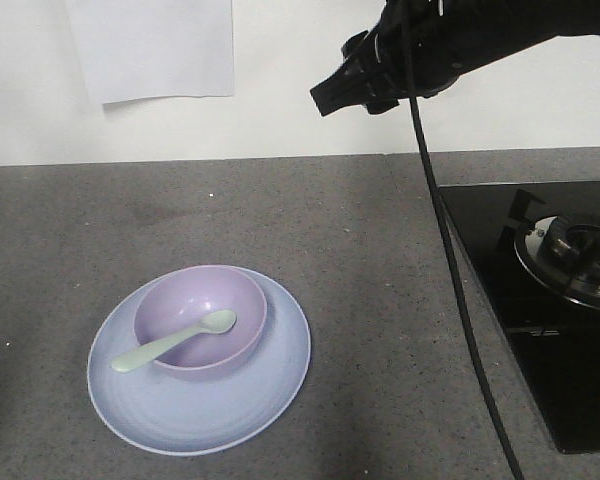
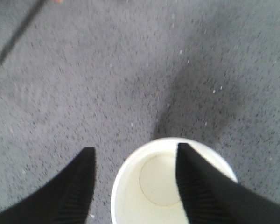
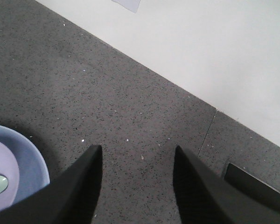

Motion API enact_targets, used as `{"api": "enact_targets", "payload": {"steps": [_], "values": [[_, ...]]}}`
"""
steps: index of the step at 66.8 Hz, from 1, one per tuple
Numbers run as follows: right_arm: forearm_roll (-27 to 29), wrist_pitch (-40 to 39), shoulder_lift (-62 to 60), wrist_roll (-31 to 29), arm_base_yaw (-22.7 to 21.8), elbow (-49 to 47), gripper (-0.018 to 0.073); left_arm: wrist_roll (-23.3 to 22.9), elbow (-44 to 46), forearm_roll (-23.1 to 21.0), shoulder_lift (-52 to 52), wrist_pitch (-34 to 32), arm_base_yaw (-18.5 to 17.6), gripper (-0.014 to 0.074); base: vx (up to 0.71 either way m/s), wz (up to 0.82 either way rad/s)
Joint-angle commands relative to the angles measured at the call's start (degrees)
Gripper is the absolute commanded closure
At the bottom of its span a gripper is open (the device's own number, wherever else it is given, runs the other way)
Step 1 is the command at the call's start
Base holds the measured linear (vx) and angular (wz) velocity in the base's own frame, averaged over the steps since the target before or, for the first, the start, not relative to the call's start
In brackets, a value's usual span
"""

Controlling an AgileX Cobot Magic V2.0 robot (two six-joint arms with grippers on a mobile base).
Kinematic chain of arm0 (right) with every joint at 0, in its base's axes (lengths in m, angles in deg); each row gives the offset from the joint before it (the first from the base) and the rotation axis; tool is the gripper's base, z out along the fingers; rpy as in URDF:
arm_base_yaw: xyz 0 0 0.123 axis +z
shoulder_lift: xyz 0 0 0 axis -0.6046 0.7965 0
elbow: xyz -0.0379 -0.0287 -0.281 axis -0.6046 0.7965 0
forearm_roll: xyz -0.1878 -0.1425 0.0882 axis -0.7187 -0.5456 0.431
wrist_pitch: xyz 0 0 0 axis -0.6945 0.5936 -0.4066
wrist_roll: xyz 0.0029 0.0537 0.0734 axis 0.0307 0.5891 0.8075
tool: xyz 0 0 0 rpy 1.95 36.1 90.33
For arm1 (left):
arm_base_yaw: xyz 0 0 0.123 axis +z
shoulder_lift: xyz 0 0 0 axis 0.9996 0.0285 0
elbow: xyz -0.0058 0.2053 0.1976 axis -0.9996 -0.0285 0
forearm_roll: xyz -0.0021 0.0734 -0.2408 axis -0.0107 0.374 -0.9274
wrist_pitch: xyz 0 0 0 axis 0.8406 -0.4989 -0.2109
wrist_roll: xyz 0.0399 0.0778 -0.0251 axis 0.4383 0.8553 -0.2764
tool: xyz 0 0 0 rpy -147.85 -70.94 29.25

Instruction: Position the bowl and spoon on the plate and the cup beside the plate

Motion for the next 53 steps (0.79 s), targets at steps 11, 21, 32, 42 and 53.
{"api": "enact_targets", "payload": {"steps": [11,21,32,42,53], "values": [[-0.69,-2.79,-2.97,-0.61,-0.07,-1.74,0.0214,-0.81,1.33,1.80,-1.89,-0.50,0.07,0.0090,0.00,0.00],[-0.69,-2.62,-2.97,-0.61,-0.07,-1.74,0.0214,0.18,1.33,0.50,-1.81,0.21,0.07,0.0094,0.00,0.00],[-0.69,-2.28,-3.07,-0.61,-0.07,-1.74,0.0214,1.21,1.33,0.36,-1.75,0.04,0.07,0.0094,0.00,0.00],[-0.69,-2.28,-3.25,-0.61,-0.07,-1.74,0.0214,1.21,-0.94,0.23,-0.94,-0.98,0.07,0.0094,0.00,0.00],[-0.69,-2.16,-3.26,-0.61,-0.07,-1.74,0.0214,1.21,-3.94,-0.59,0.06,-2.83,0.07,0.0094,0.00,0.00]]}}
